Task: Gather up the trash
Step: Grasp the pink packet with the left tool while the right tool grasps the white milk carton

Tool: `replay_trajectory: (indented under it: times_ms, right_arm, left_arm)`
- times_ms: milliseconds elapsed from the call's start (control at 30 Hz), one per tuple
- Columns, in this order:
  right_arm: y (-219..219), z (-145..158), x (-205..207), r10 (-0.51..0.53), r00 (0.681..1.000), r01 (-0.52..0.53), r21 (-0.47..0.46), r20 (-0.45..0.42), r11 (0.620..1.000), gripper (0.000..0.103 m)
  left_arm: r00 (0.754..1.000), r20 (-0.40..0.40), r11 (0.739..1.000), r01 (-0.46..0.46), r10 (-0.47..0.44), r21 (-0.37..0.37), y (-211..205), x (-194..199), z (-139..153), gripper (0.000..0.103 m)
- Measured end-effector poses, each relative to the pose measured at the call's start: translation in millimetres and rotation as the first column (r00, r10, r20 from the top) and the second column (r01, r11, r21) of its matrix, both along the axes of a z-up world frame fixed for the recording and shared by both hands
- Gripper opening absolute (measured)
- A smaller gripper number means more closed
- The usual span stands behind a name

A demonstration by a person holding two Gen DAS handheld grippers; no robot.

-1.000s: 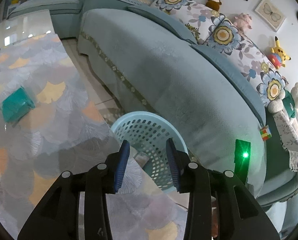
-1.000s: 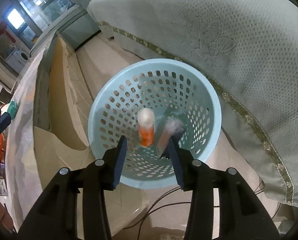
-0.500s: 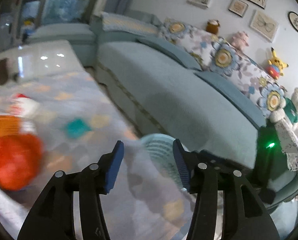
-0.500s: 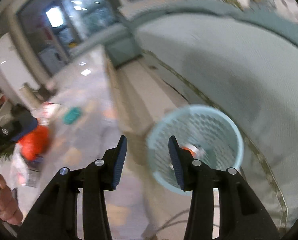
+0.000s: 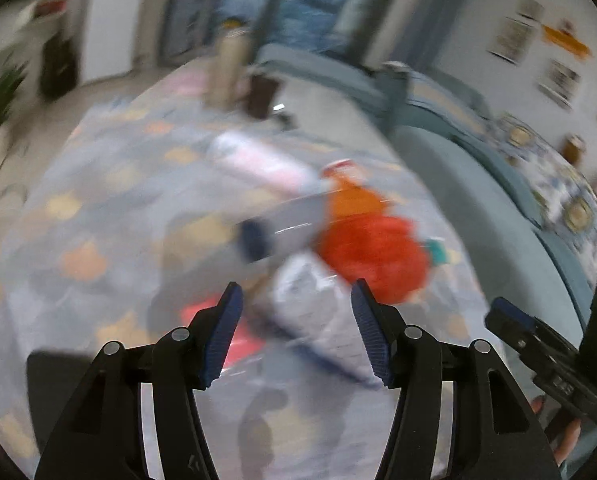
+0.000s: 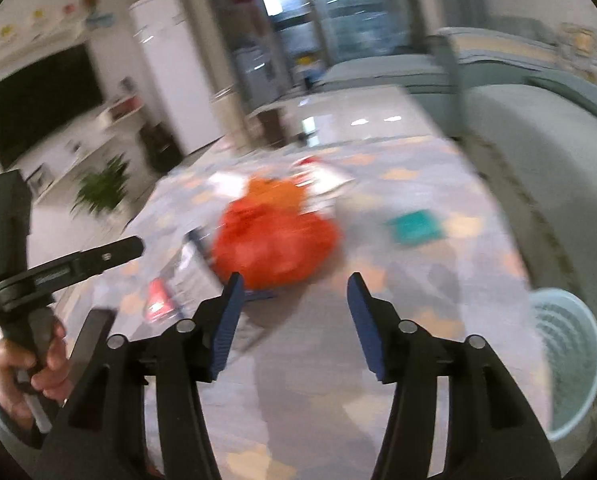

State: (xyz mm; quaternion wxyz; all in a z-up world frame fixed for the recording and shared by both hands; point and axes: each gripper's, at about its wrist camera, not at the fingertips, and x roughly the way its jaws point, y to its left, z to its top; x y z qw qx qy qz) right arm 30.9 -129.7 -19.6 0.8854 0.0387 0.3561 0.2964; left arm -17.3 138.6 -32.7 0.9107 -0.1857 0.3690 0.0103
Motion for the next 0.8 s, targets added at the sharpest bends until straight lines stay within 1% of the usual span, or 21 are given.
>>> replay_trajectory:
  times_ms: [67, 133, 267, 333, 367, 400, 467, 567, 667, 733, 767, 800]
  right_arm:
    - [25, -9, 7, 0.064, 0.998, -0.065, -0.046, -0.014, 0.997, 0.055]
    - [42, -18, 10, 0.107, 0.994, -0.109, -0.08, -0.031, 0.991, 0.055]
    - [65, -30, 15, 0.166, 0.984, -0.172, -0.107, -0.059, 0.979, 0.055]
    - [75, -35, 19, 0.181, 0.98, -0.19, -0.131, -0.077, 0.973, 0.056]
    - [78, -37, 19, 0.191, 0.978, -0.201, -0.133, -0.084, 0.971, 0.057]
    - [81, -38, 19, 0.206, 0.974, -0.217, -0.134, -0.093, 0.967, 0.059]
    - [91, -41, 18, 0.225, 0.97, -0.237, -0.161, -0.091, 0.958, 0.061]
    - [92, -43, 5, 0.251, 0.964, -0.263, -0.2, -0.081, 0.944, 0.063]
    - [98, -46, 0, 0.288, 0.952, -0.304, -0.207, -0.102, 0.93, 0.063]
    - [98, -46, -5, 0.302, 0.947, -0.318, -0.212, -0.107, 0.924, 0.063]
    - [102, -45, -5, 0.301, 0.948, -0.317, -0.218, -0.106, 0.923, 0.063]
    - [103, -45, -6, 0.298, 0.949, -0.314, -0.222, -0.107, 0.923, 0.063]
  left_arm:
    - [0.999, -0.042, 0.999, -0.035, 0.034, -0.027, 21, 1, -15, 0.055]
    - [0.997, -0.074, 0.999, -0.041, 0.038, -0.031, 30, 5, -26, 0.055]
    - [0.989, -0.142, 0.999, -0.047, 0.047, 0.005, 31, 18, -44, 0.055]
    - [0.987, -0.154, 0.999, -0.04, 0.041, 0.01, 31, 21, -53, 0.056]
    - [0.986, -0.161, 0.999, -0.037, 0.039, 0.013, 28, 24, -55, 0.057]
    - [0.985, -0.169, 0.999, -0.036, 0.039, 0.022, 27, 27, -58, 0.06]
    - [0.984, -0.175, 0.999, -0.038, 0.044, 0.036, 27, 28, -63, 0.062]
    - [0.984, -0.171, 0.998, -0.036, 0.046, 0.06, 23, 32, -64, 0.064]
    - [0.983, -0.178, 0.995, -0.039, 0.054, 0.087, 21, 36, -65, 0.06]
    - [0.981, -0.182, 0.992, -0.042, 0.063, 0.117, 20, 34, -65, 0.043]
    - [0.981, -0.182, 0.992, -0.038, 0.06, 0.122, 20, 33, -65, 0.038]
    - [0.982, -0.181, 0.993, -0.036, 0.057, 0.117, 22, 31, -65, 0.038]
